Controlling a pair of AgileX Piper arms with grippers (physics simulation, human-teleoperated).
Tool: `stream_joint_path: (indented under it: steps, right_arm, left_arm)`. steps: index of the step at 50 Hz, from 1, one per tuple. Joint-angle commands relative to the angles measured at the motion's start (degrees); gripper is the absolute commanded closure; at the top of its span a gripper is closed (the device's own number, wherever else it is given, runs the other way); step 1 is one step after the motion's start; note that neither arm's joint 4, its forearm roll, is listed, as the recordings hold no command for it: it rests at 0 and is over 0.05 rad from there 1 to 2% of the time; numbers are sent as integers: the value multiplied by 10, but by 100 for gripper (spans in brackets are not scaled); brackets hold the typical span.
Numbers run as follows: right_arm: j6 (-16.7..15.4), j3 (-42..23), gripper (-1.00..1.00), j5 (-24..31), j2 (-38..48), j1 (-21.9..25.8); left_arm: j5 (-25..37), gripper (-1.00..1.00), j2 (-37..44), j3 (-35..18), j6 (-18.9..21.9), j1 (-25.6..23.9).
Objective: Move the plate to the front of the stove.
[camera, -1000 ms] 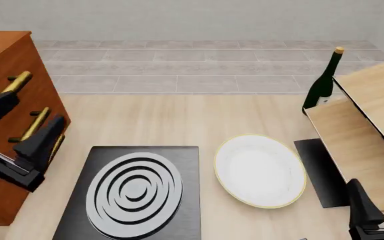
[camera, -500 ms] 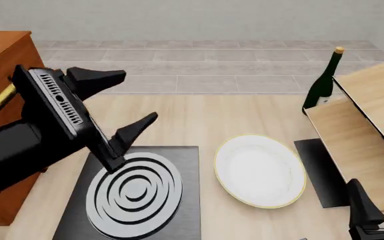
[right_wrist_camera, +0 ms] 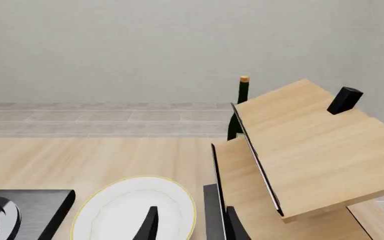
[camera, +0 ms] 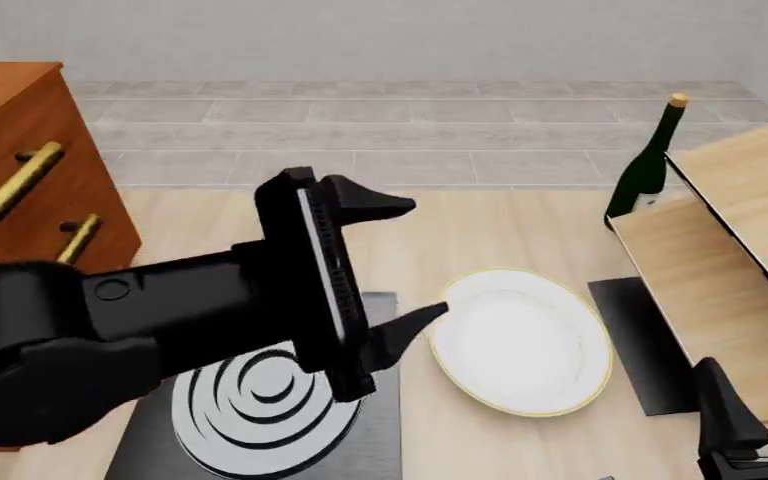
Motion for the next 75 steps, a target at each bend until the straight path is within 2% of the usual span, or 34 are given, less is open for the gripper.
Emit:
stream_joint_path:
  steps: [1, 13, 23, 30, 46, 75]
  right_arm:
    - [0, 0, -100, 0, 0, 0]
    - [0, 0, -100, 0, 0, 0]
    - [0, 0, -100, 0, 0, 0]
    - [0, 0, -100, 0, 0, 0]
    - [0, 0, -100, 0, 0, 0]
    - [0, 0, -100, 0, 0, 0]
  left_arm:
    - [16, -100, 54, -23, 32, -55]
    - [32, -100, 109, -46, 41, -93]
    - [40, -100, 145, -64, 45, -107]
    - [39, -100, 168, -58, 58, -113]
    - [32, -100, 206, -41, 100, -88]
    - [26, -100, 265, -48, 110, -79]
